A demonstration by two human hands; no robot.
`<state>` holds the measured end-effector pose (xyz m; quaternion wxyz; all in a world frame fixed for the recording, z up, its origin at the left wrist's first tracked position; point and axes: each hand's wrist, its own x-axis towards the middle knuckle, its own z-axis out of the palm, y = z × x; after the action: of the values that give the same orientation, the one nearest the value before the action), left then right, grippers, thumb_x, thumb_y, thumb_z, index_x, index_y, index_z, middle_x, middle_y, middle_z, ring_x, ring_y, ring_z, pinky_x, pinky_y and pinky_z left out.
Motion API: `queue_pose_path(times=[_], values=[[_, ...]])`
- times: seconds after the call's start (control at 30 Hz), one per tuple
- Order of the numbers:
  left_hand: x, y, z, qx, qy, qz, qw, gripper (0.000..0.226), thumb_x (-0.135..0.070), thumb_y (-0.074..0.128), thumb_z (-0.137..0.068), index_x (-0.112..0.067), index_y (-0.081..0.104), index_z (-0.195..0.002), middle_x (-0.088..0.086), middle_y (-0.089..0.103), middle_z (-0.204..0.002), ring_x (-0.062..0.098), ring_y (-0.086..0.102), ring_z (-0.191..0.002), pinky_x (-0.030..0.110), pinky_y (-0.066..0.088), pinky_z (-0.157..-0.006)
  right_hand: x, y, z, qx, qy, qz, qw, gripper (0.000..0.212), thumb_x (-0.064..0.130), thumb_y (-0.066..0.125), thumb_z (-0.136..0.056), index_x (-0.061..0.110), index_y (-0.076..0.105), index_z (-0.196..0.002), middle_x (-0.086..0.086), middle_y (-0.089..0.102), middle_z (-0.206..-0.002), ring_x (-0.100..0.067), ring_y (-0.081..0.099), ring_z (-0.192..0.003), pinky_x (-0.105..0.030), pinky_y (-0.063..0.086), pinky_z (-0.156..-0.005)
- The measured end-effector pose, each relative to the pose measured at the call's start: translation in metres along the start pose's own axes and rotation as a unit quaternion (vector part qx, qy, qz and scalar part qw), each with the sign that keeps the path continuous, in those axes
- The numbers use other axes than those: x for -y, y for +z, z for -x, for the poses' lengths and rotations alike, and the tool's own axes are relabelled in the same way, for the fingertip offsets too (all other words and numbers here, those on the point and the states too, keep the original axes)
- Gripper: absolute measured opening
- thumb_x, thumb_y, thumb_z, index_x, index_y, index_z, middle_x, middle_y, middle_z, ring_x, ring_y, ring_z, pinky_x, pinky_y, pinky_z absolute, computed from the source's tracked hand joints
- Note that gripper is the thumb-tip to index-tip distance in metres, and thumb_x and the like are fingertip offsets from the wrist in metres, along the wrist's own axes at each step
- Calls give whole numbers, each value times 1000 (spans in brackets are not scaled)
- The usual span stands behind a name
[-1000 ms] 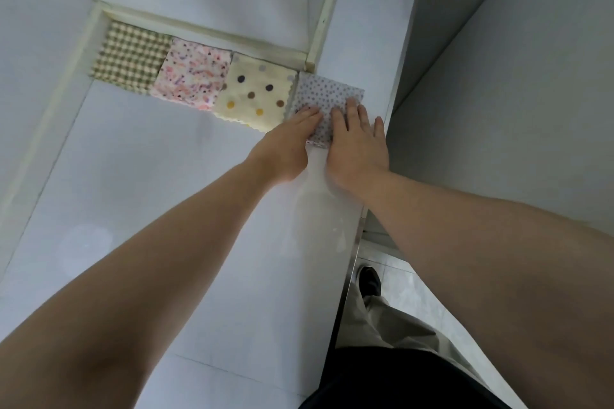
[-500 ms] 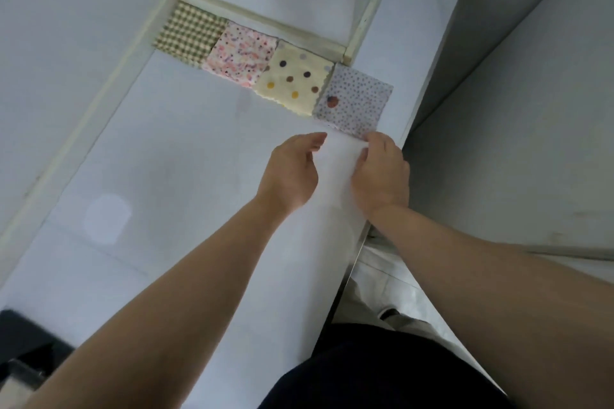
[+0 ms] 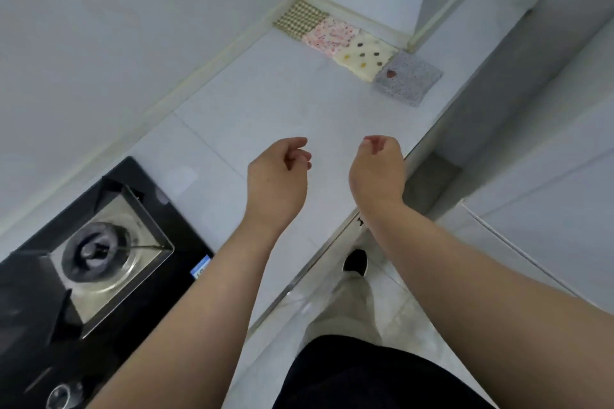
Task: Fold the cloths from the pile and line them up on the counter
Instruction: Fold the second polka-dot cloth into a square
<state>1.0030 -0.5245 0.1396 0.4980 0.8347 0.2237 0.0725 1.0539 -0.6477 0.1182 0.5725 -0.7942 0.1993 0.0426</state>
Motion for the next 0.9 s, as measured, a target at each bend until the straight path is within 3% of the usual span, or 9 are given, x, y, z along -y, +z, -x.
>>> queue_pose_path(times=[0.1,0.2,0.27,0.47,0.67,0.8,0.9], values=[[-1,-38,56,-29,-15,-20,999,30,-11,49,-97,-21,68,-118,-11,72,-92,4,68,-89,9,49,-71,4,-6,60,33,14,-44,998,21,25,42,-104,17,57,-116,12,56,-94,-6,54,-80,-21,40,-71],[0,-75,101,-46,-25,-41,998,30,-12,49,-96,-22,68,-117,-11,73,-91,4,68,-88,13,52,-73,9,-8,111,64,21,-72,995,17,26,42,-104,20,56,-112,13,57,-94,-2,54,-78,-24,41,-74],[3,-98,122,-56,-30,-51,997,28,-13,50,-96,-23,68,-116,-11,73,-90,6,68,-88,15,54,-75,11,-5,140,80,29,-93,992,13,26,42,-103,23,54,-108,16,55,-91,3,52,-76,-23,40,-68],[41,-158,157,-45,-29,-65,996,26,-13,53,-94,-28,68,-111,-10,74,-89,7,70,-90,34,55,-92,1,22,212,102,54,-133,984,13,22,43,-103,21,54,-109,19,54,-87,5,51,-73,-13,36,-58],[97,-204,153,-5,-8,-91,996,26,-15,56,-93,-34,68,-105,-11,74,-92,7,69,-92,36,57,-90,-23,77,269,51,101,-156,981,14,24,42,-103,23,55,-110,19,53,-90,5,50,-77,-13,35,-57],[127,-229,153,68,34,-102,992,24,-18,57,-91,-37,67,-102,-14,73,-93,7,69,-94,36,57,-90,-38,100,312,-17,118,-165,979,13,25,43,-103,25,55,-109,19,54,-90,2,51,-78,-16,36,-57],[134,-247,167,91,56,-77,991,22,-15,59,-92,-32,68,-103,-12,73,-90,5,70,-88,35,57,-88,-44,98,348,-47,108,-159,980,12,25,44,-102,25,56,-105,15,57,-91,-3,55,-80,-20,39,-58]])
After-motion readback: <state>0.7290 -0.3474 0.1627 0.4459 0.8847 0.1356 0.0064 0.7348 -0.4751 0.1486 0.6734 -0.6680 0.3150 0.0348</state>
